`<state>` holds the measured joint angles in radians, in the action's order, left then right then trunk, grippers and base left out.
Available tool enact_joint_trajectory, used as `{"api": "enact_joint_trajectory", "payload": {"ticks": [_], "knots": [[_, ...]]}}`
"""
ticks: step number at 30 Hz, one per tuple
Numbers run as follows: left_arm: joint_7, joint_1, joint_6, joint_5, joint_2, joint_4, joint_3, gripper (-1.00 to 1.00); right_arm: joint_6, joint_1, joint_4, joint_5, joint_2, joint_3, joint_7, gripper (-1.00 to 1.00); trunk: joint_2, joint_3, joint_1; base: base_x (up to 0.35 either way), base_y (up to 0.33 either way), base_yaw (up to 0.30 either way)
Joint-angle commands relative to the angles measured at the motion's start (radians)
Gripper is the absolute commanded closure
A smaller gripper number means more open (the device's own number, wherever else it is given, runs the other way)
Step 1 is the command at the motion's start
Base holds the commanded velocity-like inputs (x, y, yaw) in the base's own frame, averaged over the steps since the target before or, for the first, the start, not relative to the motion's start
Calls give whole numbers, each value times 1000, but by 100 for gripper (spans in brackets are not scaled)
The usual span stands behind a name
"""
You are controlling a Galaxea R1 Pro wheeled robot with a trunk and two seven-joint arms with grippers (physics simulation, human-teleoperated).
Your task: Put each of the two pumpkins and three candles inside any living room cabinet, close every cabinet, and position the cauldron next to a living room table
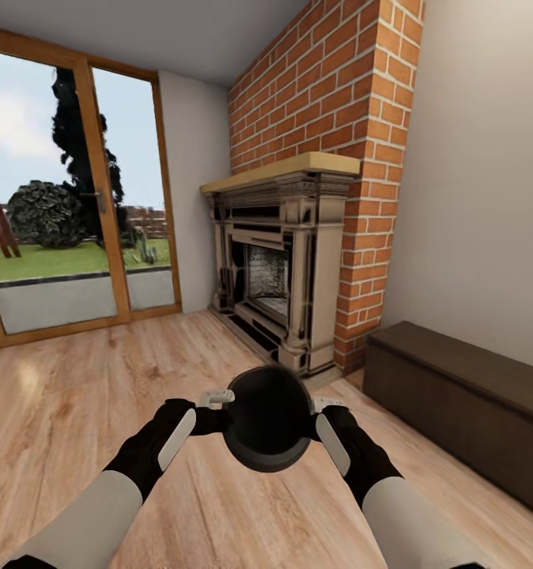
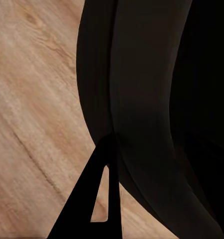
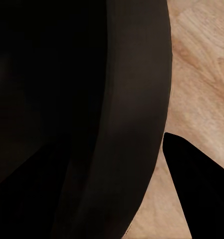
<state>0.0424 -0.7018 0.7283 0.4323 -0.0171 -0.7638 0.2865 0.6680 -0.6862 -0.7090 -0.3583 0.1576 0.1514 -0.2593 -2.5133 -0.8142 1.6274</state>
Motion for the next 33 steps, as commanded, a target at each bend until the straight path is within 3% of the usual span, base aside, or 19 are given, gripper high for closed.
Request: {"api": "enact_joint_trajectory", "payload": {"ticks": [1, 20, 33], "knots": [[5, -1, 2, 42, 0, -2, 12, 100, 2, -1, -1, -16, -1, 5, -9, 100, -1, -1, 0, 0, 0, 289], [5, -1, 3, 43, 0, -2, 17, 100, 2, -1, -1, -16, -1, 5, -9, 100, -1, -1, 0, -90, -3, 289], [5, -1, 3, 43, 0, -2, 20, 100, 2, -1, -1, -17, -1, 5, -9, 100, -1, -1, 0, -14, -111, 289]]}}
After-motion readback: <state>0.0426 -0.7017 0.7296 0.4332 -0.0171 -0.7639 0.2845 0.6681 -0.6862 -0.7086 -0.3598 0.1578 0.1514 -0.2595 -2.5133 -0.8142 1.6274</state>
